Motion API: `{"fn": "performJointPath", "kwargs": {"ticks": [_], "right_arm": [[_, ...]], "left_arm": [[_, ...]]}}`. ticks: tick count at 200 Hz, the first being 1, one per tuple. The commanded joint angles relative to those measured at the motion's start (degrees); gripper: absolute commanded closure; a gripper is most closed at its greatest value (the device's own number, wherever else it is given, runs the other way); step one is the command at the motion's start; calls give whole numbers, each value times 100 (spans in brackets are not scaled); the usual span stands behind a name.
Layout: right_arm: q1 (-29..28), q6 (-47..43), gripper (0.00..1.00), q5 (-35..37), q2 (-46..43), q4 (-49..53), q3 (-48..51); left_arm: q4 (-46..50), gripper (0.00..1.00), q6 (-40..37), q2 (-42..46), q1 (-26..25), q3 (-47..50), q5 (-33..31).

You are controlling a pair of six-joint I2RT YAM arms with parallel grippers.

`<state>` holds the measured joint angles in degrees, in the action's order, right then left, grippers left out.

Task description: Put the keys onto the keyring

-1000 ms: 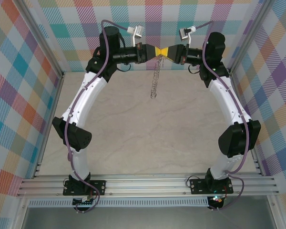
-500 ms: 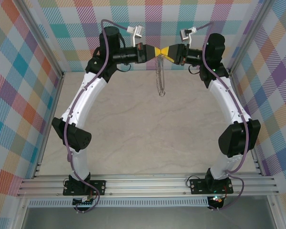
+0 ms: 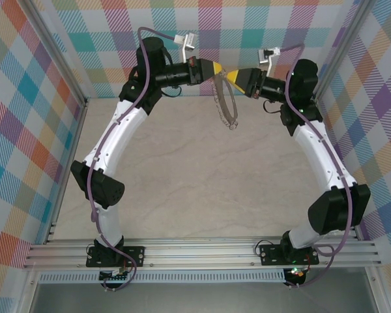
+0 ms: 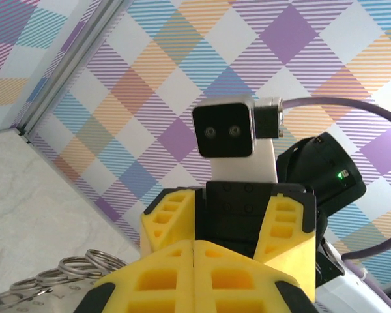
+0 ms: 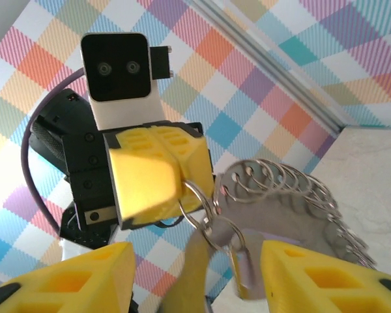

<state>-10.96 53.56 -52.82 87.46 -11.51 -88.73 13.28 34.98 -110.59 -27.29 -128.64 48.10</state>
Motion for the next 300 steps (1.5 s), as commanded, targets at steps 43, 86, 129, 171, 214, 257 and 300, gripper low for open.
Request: {"fn": "performJointPath", "kwargs": {"ticks": [43,86,129,171,214,257,300], "right_arm": [[44,-770,45,571,-427,598,294],[-150,-1120,42,624,-425,992,84],[-319,-1456,36,779,-320,1311,-280],[-361,-1517,34,791,-165,1382,-562],[-397,-1634,49,778,-113,1543,-690],[-398,-1735,77,683,-297,1625,-480],[-407,-1720,100,501,-331,1632,-496]], "left_arm": [[-750,100,367,354,-57,-20,193],[-979,100,552,329,-83,-33,232],[-1091,100,659,311,-119,-47,279],[-1173,100,748,301,-153,-52,331],[-1321,100,876,275,-162,-65,329],[-1343,100,896,277,-155,-93,254],[-1436,100,991,231,-158,-118,224]]}}
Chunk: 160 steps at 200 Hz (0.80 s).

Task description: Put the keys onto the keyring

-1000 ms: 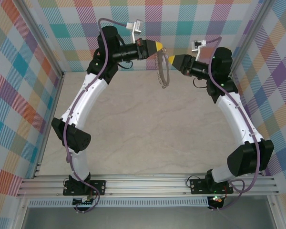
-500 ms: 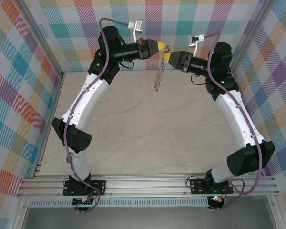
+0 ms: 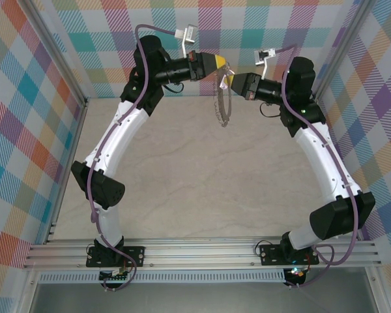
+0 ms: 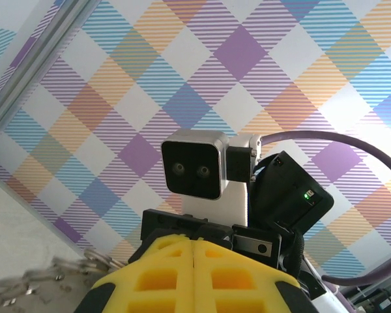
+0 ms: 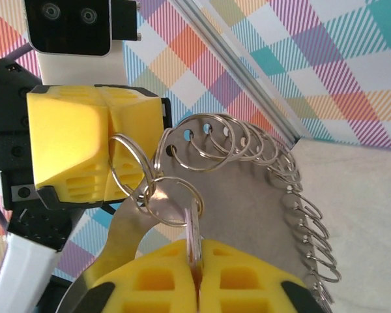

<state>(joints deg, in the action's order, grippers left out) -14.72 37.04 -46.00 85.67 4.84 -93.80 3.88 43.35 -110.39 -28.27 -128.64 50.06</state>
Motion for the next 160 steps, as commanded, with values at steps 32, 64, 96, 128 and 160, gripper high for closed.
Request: {"fn": "performJointPath", "kwargs": {"ticks": [32,64,96,128,160], "right_arm": [[-103,-13,100,-320,-99,-5,-93],[-295,-12,100,-391,23,-1,-297],[-461,-56,100,-471,234,124,-617],[-462,-142,100,-367,284,277,-661],[-386,-183,83,-302,203,460,-566]], "left_arm": [[-569,100,181,211,-64,-100,-63],[-602,100,186,193,-73,-87,-119],[-626,100,191,193,-91,-15,-133],[-646,100,203,189,-108,32,-183],[-663,100,224,192,-108,42,-288]]}}
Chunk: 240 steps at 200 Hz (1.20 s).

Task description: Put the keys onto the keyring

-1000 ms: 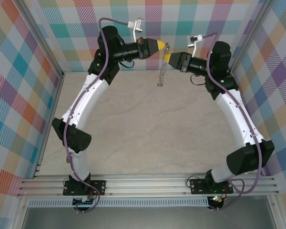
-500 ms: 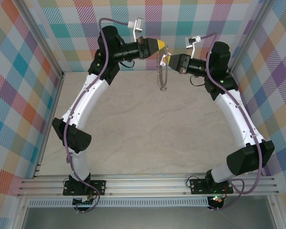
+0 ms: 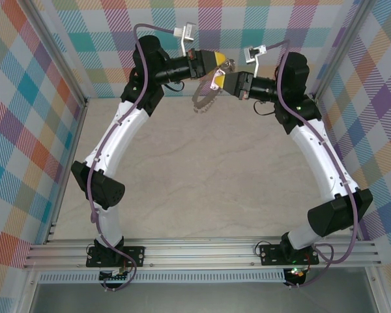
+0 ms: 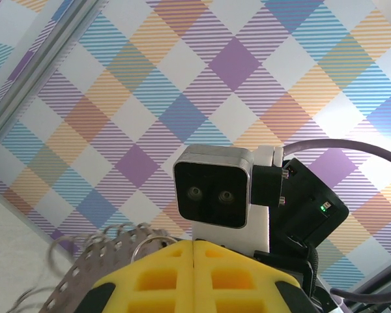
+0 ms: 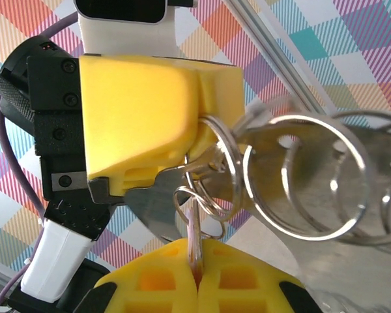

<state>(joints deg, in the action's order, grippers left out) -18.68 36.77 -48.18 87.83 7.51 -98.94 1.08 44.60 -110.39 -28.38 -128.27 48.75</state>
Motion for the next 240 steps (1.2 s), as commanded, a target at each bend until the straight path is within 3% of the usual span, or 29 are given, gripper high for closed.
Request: {"fn": "performJointPath", "kwargs": {"ticks": [1,25,47,89,123,173,240], "right_arm": [[16,-155,81,-80,-21,191,-45],[197,-102,53,-77,-257,190,255],[469,-15,47,-113,-580,139,615],[800,251,45,328,-1112,-110,1112],[813,904,52,874,-1121,-656,1141],[813,2278,63,727,-574,-2090,966],[785,2655,65,646,-166,-2702,763]], "left_arm": [[-382,100,105,193,-97,9,-165],[-486,100,174,219,-97,83,-279],[-728,100,319,257,-97,228,-346],[-1070,100,564,264,-97,432,-346],[-1260,100,682,325,-96,623,-355],[-1381,100,733,463,-101,836,-385],[-1532,100,787,571,-115,1014,-344]]}}
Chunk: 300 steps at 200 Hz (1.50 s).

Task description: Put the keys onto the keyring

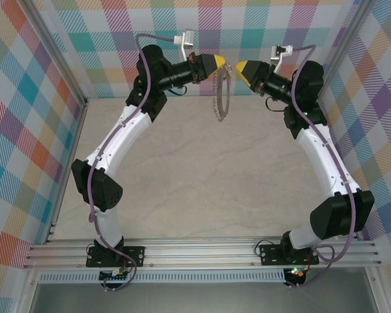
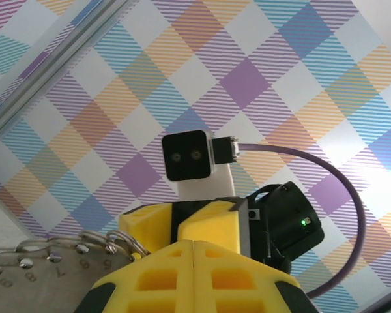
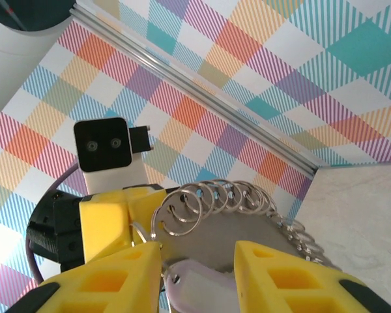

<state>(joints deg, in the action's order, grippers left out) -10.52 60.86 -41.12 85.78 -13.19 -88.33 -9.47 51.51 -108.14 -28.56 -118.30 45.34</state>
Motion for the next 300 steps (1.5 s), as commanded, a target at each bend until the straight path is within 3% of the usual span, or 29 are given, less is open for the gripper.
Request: {"fn": "performJointPath", "kwargs": {"ticks": [1,95,177,203,236,245,265,300], "right_arm": [[-30,249,65,-65,46,-632,-298],[-331,279,65,-375,300,-935,-563],[-354,269,83,-370,142,-936,-326],[-363,270,100,-383,132,-931,-316],[-362,106,100,-321,108,-673,-316],[-363,-26,100,-287,84,-497,-316],[-363,-362,100,-260,45,-96,-299],[-355,-1051,100,-358,18,659,-411]], "left_arm": [[-476,100,96,346,-97,18,-1],[-459,100,83,362,-97,18,-14],[-424,100,44,372,-98,30,-51],[-424,100,52,372,-97,38,-61],[-209,100,-78,400,-98,19,-93],[37,91,-236,427,-98,-4,-146],[665,59,-743,594,-87,6,-313],[1679,28,-1450,896,-78,1,-760]]}}
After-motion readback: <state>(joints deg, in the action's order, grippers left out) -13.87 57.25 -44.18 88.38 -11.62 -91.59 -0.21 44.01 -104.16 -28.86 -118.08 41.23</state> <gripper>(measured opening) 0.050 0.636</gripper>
